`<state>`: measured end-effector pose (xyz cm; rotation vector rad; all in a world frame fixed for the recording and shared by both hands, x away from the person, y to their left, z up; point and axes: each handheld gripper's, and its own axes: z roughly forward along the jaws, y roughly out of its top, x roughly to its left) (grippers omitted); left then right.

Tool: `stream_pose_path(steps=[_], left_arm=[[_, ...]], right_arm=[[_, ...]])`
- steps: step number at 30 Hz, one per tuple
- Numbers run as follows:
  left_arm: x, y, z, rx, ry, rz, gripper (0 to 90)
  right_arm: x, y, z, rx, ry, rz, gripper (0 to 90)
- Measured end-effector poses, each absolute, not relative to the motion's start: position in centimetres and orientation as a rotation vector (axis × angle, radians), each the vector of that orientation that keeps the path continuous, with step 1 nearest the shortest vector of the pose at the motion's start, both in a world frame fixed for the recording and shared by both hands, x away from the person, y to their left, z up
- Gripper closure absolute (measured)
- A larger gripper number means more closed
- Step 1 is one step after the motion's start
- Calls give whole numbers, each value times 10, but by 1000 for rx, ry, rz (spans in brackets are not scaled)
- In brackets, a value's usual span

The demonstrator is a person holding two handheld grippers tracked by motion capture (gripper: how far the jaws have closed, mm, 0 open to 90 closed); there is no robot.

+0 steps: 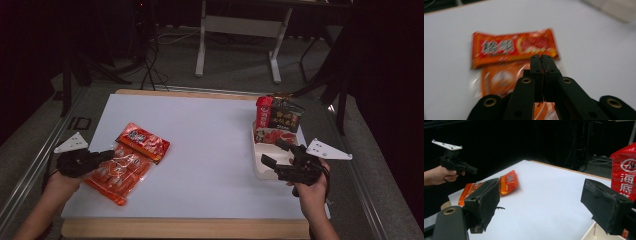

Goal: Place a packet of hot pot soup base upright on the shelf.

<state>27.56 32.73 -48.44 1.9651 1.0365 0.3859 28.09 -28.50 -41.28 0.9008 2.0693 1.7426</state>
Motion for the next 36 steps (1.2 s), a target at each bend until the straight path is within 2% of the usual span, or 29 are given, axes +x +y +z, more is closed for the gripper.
stream_pose_path(steps=[7,12,18,36], left_arm=[[277,345,-504,2061,1121,410,898],[278,361,-517,2049,1172,421,899],[279,367,-531,2131,1164,468,899],[279,364,-542,2118,1213,394,900]], right_arm=[[279,-287,-414,901,2057,1748,152],[279,-288,-416,911,2058,1740,153],[279,-287,-418,912,2066,1733,153],[284,-288,-421,927,2070,1712,153]])
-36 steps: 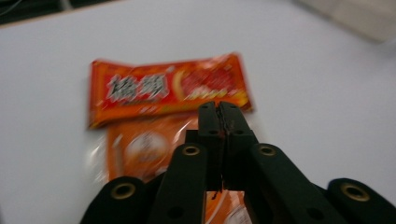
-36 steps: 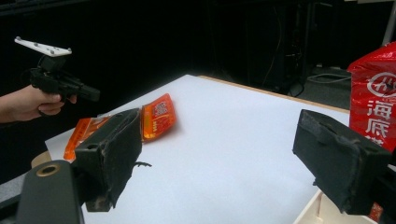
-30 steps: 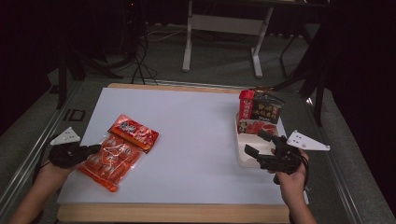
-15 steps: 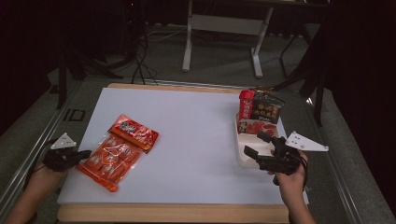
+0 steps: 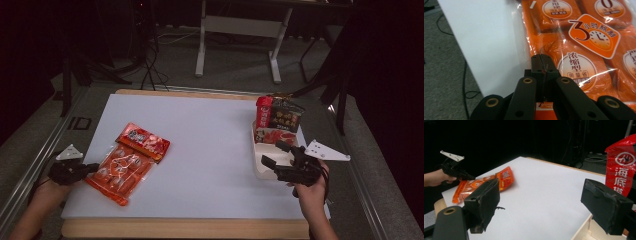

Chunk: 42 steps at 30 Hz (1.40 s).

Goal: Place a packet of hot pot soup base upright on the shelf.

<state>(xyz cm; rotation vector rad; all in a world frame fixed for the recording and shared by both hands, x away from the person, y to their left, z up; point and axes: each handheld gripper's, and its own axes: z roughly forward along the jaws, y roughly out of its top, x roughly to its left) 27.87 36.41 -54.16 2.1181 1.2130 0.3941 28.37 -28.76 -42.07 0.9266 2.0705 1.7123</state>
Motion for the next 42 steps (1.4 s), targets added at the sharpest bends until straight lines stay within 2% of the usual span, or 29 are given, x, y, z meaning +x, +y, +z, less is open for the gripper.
stream_pose_path(steps=[13,21,26,34,42], left_arm=[[270,326,-540,2169,1124,307,900],[269,292,-539,2203,1028,207,900],[273,286,-537,2221,1015,227,899],[299,291,-537,2144,1159,348,899],[315,287,-540,2121,1193,353,899]], right_arm=[[284,-286,-421,925,2077,1714,153],[283,-285,-421,918,2079,1714,153],[283,-284,-422,918,2089,1705,153],[282,-284,-421,910,2088,1719,153],[283,-285,-423,908,2088,1720,153]])
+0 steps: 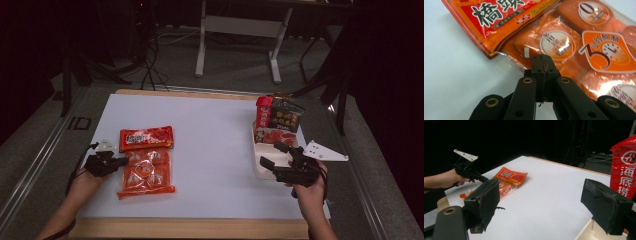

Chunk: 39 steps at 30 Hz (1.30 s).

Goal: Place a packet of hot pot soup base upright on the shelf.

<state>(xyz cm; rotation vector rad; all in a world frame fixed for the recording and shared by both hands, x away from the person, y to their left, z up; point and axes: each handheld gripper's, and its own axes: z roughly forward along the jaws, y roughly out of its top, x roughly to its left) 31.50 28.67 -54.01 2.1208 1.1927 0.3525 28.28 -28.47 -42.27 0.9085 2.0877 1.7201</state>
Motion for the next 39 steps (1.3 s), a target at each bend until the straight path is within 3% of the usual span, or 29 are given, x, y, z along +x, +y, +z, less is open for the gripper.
stream_pose_path(steps=[8,39], left_arm=[[319,283,-540,2135,1176,330,899],[344,191,-536,2250,933,217,899]], right_arm=[[284,-285,-425,913,2097,1717,153],[282,-290,-426,916,2098,1720,153]])
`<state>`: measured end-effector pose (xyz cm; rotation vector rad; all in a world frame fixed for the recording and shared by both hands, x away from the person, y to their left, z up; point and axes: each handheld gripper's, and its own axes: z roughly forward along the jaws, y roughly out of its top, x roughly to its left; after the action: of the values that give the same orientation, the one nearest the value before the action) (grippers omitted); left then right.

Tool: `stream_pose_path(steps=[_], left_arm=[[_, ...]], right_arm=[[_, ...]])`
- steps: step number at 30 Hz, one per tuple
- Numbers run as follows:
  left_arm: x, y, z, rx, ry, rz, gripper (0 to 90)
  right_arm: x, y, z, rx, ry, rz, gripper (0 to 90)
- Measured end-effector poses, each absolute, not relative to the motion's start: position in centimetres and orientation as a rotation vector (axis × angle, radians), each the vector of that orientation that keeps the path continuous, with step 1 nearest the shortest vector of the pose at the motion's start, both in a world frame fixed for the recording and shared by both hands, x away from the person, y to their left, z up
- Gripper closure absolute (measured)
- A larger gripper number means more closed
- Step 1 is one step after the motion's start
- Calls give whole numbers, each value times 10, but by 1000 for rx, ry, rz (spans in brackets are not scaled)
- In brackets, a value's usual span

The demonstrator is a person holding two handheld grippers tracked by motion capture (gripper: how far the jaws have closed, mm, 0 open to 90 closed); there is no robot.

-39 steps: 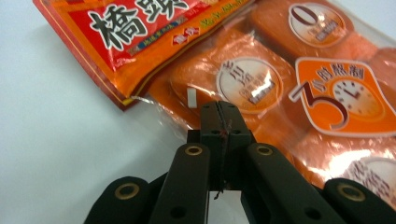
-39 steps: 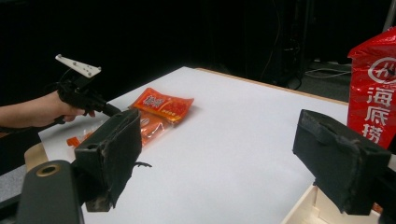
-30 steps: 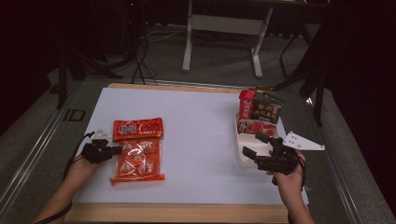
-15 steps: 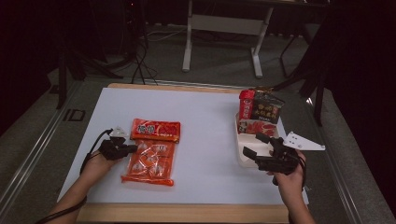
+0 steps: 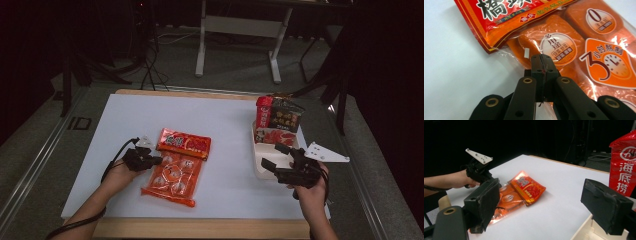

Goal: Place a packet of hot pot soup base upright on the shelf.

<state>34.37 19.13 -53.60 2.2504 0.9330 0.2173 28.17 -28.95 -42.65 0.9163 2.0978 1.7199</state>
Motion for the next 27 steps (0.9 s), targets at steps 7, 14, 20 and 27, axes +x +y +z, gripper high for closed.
stream_pose_path(steps=[7,14,20,27], left_arm=[[344,195,-535,2254,901,202,899],[328,198,-528,2247,862,217,897],[305,206,-518,2273,821,183,897],[291,216,-523,2298,842,144,897]], right_arm=[[282,-289,-426,915,2094,1717,153],[282,-287,-426,912,2096,1714,154],[281,-287,-424,907,2095,1713,153],[282,-284,-424,900,2105,1714,153]])
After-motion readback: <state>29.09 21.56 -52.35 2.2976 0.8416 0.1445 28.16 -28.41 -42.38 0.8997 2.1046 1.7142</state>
